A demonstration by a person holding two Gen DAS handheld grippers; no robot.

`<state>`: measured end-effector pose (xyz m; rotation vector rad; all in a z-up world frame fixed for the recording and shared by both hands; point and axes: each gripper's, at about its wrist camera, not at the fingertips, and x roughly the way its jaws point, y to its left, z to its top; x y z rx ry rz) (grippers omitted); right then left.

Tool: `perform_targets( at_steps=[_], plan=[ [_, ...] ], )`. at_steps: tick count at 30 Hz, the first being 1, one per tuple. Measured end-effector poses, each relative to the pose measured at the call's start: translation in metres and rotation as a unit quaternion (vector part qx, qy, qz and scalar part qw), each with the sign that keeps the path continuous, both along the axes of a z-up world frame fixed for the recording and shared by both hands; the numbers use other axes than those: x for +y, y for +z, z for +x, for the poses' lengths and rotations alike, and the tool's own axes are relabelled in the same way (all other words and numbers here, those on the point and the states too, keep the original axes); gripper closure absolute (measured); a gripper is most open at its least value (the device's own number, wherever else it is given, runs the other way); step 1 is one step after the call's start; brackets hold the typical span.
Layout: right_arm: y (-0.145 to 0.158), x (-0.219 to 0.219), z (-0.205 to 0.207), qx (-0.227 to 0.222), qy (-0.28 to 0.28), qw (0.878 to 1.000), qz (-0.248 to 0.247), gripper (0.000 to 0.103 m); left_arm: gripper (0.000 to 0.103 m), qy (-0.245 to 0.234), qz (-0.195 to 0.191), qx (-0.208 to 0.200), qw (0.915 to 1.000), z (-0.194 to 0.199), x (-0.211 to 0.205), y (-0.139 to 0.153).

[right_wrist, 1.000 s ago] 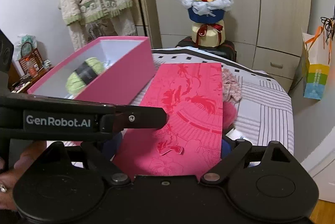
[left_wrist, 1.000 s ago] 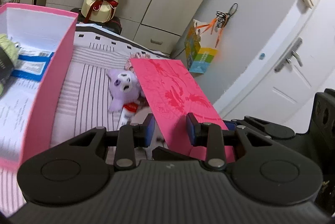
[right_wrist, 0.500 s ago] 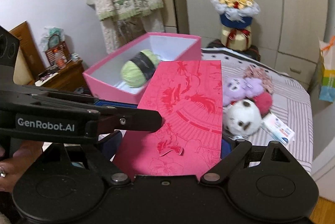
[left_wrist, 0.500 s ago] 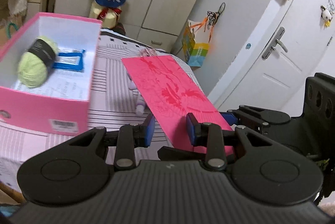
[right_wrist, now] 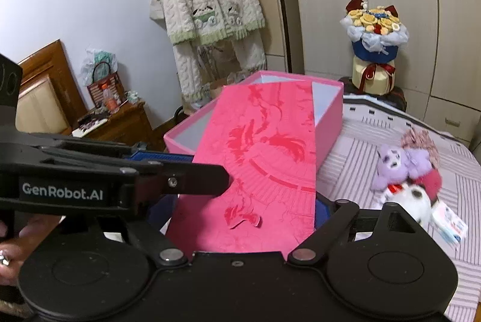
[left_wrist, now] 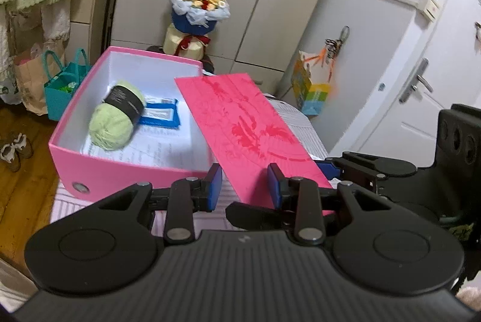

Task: Organize soft objects
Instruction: 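Lift the pink envelope with the left gripper toward the box, then lower the envelope into the pink box and open the left gripper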

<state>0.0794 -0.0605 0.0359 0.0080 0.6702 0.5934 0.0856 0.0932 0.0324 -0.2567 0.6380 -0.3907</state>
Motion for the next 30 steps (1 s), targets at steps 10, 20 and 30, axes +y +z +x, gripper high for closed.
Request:
perform_targets(
  at_steps=[10, 20, 30],
  plan=[
    [-0.007, 0.030, 0.065, 0.014, -0.019, 1.000, -0.005, 0.013, 0.071, 0.001, -0.011, 0.034, 0.9994, 0.078, 0.031, -0.008],
    [-0.028, 0.053, 0.139, 0.029, -0.070, 0.996, -0.050, 0.013, 0.071, -0.006, -0.044, 0.101, 0.9939, 0.180, 0.049, -0.034],
    [-0.040, 0.072, 0.182, 0.035, -0.081, 0.988, -0.127, 0.012, 0.071, -0.020, -0.082, 0.166, 0.9826, 0.238, 0.060, -0.058]
  ],
)
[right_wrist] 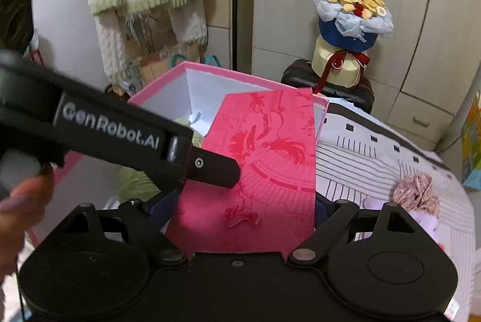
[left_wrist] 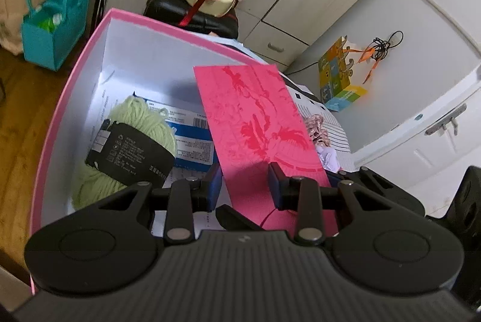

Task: Organize soft objects
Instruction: 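Lower the envelope into the pink box and open the left gripper, then withdraw the left gripper from the box toward the plush toys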

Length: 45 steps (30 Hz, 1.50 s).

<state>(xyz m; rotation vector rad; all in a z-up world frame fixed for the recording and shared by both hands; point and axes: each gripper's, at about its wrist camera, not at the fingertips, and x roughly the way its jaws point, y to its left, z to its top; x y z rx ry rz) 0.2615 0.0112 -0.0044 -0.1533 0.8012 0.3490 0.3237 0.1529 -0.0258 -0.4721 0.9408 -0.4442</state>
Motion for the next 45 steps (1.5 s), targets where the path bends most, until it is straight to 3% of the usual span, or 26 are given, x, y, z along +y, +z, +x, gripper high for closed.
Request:
perform_targets(
  at_steps=[6, 10, 15, 19, 22, 27, 36, 45],
  plan=[
    [-0.007, 0.018, -0.001, -0.024, 0.024, 0.996, -0.086, 0.012, 0.073, 0.006, -0.019, 0.023, 0.9995, 0.006, 0.006, -0.011],
    [-0.014, 0.024, 0.001, -0.043, 0.031, 0.992, -0.117, 0.009, 0.073, 0.026, 0.007, 0.023, 0.9994, 0.007, 0.006, -0.015],
    [-0.005, 0.008, -0.009, -0.074, 0.036, 0.993, -0.080, 0.009, 0.069, 0.039, 0.041, -0.002, 0.9984, -0.003, 0.009, -0.007],
    [0.014, -0.022, -0.031, -0.086, 0.064, 0.994, -0.007, 0.009, 0.066, 0.047, 0.098, -0.054, 0.9926, -0.027, 0.009, 0.015],
    [0.028, -0.048, -0.052, -0.093, 0.078, 0.991, 0.048, 0.009, 0.060, 0.043, 0.120, -0.083, 0.9883, -0.046, 0.009, 0.031],
    [0.042, -0.082, -0.080, -0.098, 0.080, 0.987, 0.097, 0.009, 0.055, 0.021, 0.144, -0.118, 0.9823, -0.084, 0.004, 0.056],
    [0.060, -0.129, -0.136, -0.124, 0.082, 0.986, 0.080, 0.009, 0.044, -0.037, 0.160, -0.175, 0.9707, -0.154, -0.027, 0.095],
    [0.060, -0.178, -0.189, -0.125, 0.083, 0.986, 0.078, 0.009, 0.040, -0.102, 0.184, -0.189, 0.9592, -0.202, -0.082, 0.093]
  ],
)
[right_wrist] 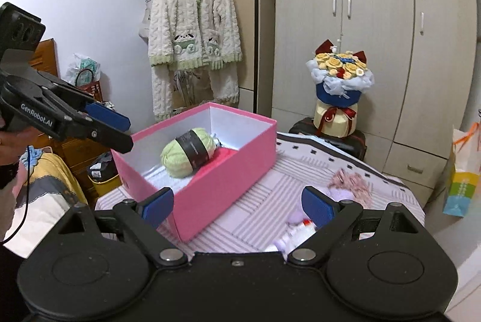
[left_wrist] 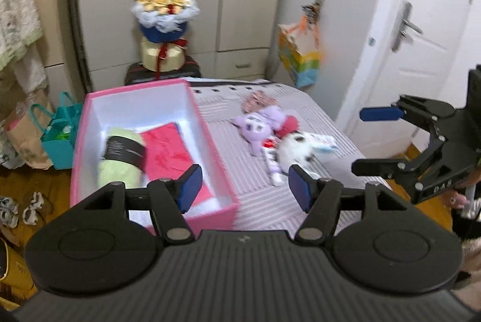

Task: Organize soft objects
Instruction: 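Withdraw the left gripper from the box toward the plush toys, then grasp the white panda plush with the left gripper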

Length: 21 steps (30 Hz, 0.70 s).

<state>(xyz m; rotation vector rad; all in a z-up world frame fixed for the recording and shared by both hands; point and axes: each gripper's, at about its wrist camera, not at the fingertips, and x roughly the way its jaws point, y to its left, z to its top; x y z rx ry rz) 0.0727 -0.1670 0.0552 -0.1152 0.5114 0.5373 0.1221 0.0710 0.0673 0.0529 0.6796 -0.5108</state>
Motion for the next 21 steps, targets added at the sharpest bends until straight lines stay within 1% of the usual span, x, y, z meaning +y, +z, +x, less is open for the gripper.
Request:
perform_targets(
  at_steps=[4, 9, 14, 16, 19, 21],
  plan=[
    [-0.010, -0.018, -0.015, 0.007, 0.005, 1.000, 0.003, 0.009, 0.040, -0.032, 0.000, 0.012, 0.9994, -0.009, -0.029, -0.008],
    [-0.030, -0.031, -0.022, 0.003, 0.015, 1.000, -0.014, 0.009, 0.040, -0.065, -0.002, 0.027, 0.9975, -0.007, -0.064, -0.025],
    [-0.053, -0.041, -0.016, 0.005, 0.003, 1.000, -0.020, 0.009, 0.040, -0.074, -0.010, 0.033, 0.9966, 0.002, -0.090, -0.044],
    [-0.063, -0.042, -0.011, -0.001, -0.005, 1.000, -0.027, 0.008, 0.040, -0.076, -0.013, 0.029, 0.9966, 0.007, -0.100, -0.050],
    [-0.082, -0.041, 0.000, -0.009, -0.019, 0.999, -0.031, 0.008, 0.040, -0.067, -0.003, 0.015, 0.9977, 0.018, -0.113, -0.062],
    [-0.095, -0.043, 0.013, 0.009, -0.035, 0.999, -0.019, 0.009, 0.040, -0.057, -0.001, 0.007, 0.9983, 0.028, -0.121, -0.070]
  ],
)
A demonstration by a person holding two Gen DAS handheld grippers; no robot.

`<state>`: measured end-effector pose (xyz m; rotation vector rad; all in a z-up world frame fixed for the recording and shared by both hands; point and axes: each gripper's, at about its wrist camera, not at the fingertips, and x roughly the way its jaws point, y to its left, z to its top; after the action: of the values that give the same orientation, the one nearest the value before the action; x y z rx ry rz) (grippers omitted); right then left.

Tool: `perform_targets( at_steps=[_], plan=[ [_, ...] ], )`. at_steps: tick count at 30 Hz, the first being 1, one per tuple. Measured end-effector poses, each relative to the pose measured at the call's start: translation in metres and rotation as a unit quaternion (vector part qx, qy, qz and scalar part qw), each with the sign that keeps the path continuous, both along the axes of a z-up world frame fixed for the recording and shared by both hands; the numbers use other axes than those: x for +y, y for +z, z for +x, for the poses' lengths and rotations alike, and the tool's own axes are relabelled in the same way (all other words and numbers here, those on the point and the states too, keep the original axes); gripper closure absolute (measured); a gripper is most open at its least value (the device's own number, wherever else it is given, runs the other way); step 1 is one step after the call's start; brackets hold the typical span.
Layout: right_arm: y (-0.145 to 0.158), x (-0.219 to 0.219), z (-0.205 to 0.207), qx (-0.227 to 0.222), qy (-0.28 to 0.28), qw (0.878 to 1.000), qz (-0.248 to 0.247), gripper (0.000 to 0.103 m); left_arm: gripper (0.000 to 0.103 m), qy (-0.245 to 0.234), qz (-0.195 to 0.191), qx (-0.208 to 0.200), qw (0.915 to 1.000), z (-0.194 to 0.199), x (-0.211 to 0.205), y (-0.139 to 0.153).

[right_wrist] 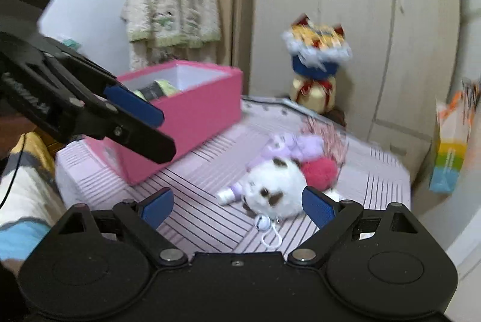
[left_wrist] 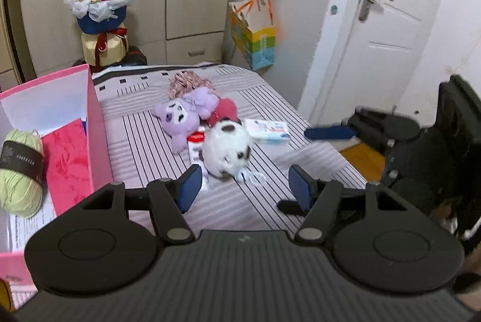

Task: Organize soft objects
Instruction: 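Grasp the white panda plush with the left gripper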

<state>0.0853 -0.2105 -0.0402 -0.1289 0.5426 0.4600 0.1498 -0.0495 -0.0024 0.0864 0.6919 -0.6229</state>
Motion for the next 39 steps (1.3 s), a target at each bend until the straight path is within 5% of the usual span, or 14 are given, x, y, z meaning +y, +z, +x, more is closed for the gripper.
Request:
perform_targets(
  at_steps=[7, 12, 20, 24, 30, 39],
  plan=[
    [-0.042, -0.014, 0.052, 0.077, -0.054, 0.991, 0.100, 0.009, 0.040, 0.026, -0.044, 0.042, 0.9978, 0.047, -0.021, -0.036],
    [-0.063, -0.011, 0.081, 0.115, -0.085, 0.980, 0.140, 0.009, 0.040, 0.071, -0.029, 0.012, 0.9970, 0.069, -0.030, -0.056],
    [-0.074, 0.002, 0.088, 0.101, -0.108, 0.980, 0.133, 0.009, 0.042, 0.087, -0.078, 0.030, 0.9927, 0.094, -0.026, -0.078],
    [-0.078, 0.004, 0.087, 0.095, -0.119, 0.980, 0.125, 0.018, 0.044, 0.080, -0.103, 0.051, 0.9902, 0.097, -0.023, -0.084],
    [-0.078, 0.004, 0.082, 0.082, -0.128, 0.981, 0.118, 0.031, 0.053, 0.057, -0.100, 0.053, 0.9919, 0.091, -0.031, -0.087],
    [-0.067, 0.015, 0.057, 0.050, -0.135, 0.987, 0.077, 0.031, 0.052, 0.035, -0.079, 0.046, 0.9952, 0.067, -0.035, -0.078]
  ],
)
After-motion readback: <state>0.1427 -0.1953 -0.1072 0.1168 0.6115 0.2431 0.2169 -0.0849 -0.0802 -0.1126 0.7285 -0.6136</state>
